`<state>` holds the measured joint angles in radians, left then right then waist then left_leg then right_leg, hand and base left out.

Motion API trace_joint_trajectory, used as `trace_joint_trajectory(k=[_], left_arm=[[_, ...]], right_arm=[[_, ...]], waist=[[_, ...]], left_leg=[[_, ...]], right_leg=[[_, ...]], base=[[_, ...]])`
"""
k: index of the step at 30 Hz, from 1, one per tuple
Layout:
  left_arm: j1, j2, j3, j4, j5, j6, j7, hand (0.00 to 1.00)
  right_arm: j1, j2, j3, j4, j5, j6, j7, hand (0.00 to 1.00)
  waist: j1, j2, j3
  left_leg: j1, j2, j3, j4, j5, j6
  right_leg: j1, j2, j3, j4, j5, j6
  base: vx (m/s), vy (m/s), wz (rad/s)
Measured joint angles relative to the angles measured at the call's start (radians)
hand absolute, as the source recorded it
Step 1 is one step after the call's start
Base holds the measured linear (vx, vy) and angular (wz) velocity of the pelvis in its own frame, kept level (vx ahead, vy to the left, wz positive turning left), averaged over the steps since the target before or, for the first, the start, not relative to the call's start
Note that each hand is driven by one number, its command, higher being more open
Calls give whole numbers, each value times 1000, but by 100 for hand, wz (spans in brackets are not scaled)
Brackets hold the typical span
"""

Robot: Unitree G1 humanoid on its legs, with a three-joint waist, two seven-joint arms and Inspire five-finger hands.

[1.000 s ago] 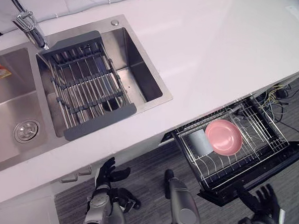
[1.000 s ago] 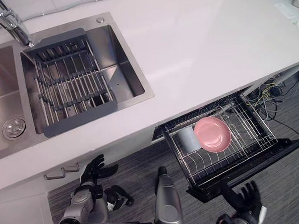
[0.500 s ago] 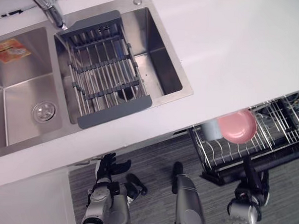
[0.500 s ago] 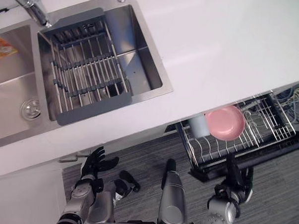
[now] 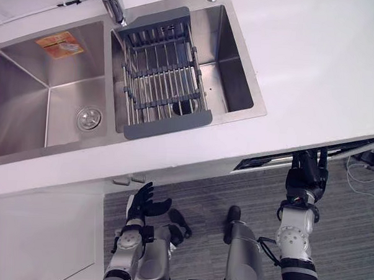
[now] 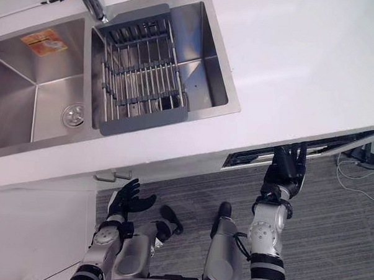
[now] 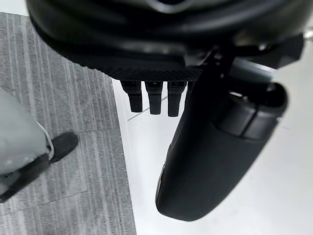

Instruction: Walk over to the sink, pick up the cup, carry it to the dishwasher, place the cup inside the dishwasher, then close the dishwasher door

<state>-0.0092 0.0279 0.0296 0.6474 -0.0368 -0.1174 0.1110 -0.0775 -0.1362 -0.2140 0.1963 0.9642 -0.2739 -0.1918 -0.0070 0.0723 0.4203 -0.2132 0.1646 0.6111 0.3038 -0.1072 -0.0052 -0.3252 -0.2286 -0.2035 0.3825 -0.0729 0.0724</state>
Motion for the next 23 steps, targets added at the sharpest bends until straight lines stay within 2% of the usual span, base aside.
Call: trace_joint_trajectory(k=[1, 7, 10, 15, 20, 23], left_arm=[[0, 1, -4, 5, 0, 0, -3, 90], [-9, 19, -37, 63, 20, 1, -8, 90], [1, 45, -37, 77, 24, 4, -8, 90], [29, 75, -15, 105, 28, 4, -10, 90], [72, 81, 13, 138, 29, 6, -21, 90], [93, 84, 14, 146, 39, 9, -27, 90]], right_arm=[[10, -12, 0, 7, -37, 14, 23, 90], [94, -35, 4, 54, -238, 79, 138, 90], [153, -18, 34, 127, -386, 137, 173, 90], [214, 11, 31, 286, -581, 172, 189, 90], [261, 12, 26, 402, -753, 195, 185, 90], [266, 13, 27, 464, -827, 202, 185, 90]], waist=[[-2, 0, 0], [-11, -5, -17], [-9, -17, -59], [-10, -36, -123], [-13, -63, -188], [-13, -77, -206]], left_leg=[[0, -3, -13, -8, 7, -8], [16, -5, -49, -36, 32, -7], [28, -6, -73, -56, 42, -4], [67, -27, -101, -88, 56, 16], [93, -46, -129, -118, 57, 14], [114, -54, -146, -134, 59, 13]], right_leg=[[5, 3, -6, -8, 2, -3], [46, 13, -42, -32, 5, -3], [82, 19, -72, -57, 7, -4], [137, 17, -98, -83, -2, 1], [177, 18, -113, -120, -4, 10], [210, 19, -127, -146, -2, 14]], base=[[-48, -27, 11], [7, -39, 13], [79, -28, 21], [116, -10, 13], [86, -3, 7], [53, -4, 10]])
